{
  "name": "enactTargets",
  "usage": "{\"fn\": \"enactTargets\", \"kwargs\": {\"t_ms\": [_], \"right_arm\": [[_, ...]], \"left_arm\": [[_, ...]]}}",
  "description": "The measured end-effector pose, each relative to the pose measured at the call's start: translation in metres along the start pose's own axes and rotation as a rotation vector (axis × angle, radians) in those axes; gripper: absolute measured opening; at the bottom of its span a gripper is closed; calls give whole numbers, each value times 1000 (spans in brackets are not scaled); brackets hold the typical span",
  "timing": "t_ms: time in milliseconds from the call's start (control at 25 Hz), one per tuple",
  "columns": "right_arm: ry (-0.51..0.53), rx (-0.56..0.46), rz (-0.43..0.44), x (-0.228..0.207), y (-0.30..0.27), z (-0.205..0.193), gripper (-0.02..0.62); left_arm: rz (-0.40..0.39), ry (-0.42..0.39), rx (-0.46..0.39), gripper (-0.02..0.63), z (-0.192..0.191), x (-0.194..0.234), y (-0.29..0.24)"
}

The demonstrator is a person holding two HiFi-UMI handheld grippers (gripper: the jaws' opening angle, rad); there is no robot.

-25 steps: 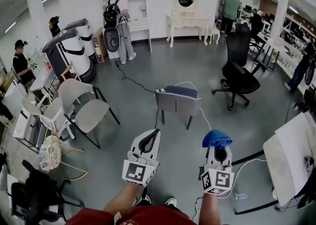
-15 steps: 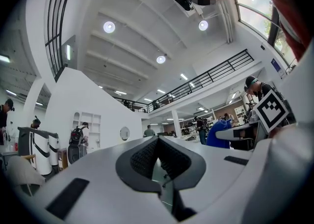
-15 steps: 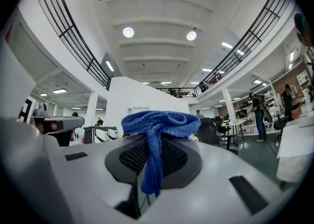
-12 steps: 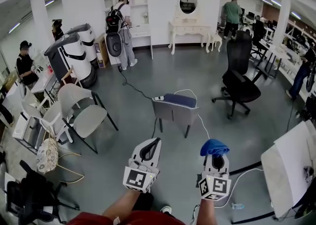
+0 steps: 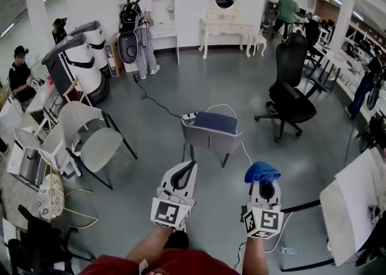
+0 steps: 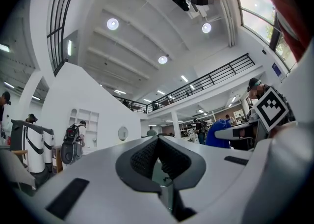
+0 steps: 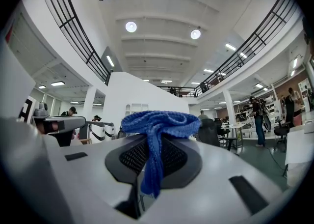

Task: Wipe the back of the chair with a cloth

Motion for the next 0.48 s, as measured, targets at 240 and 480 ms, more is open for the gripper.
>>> {"fn": "enactTargets", "kwargs": {"t_ms": [240,480], "right_arm": [[25,-5,-27,14,-77,4,61],[38,12,-64,29,-141,-5,61]], "left_arm": [[-38,8,12,14,-11,55,-58],[-66,18,23,14,-24,107,-106]]}}
Point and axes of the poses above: the fingertips, and each gripper's own axes: y backward along the fingers, x to its left, z out of its top, the point moved 3 cm from there along y, backward along the fingers, and after that the axes turned 9 degrees about z, right-handed, at the moved point
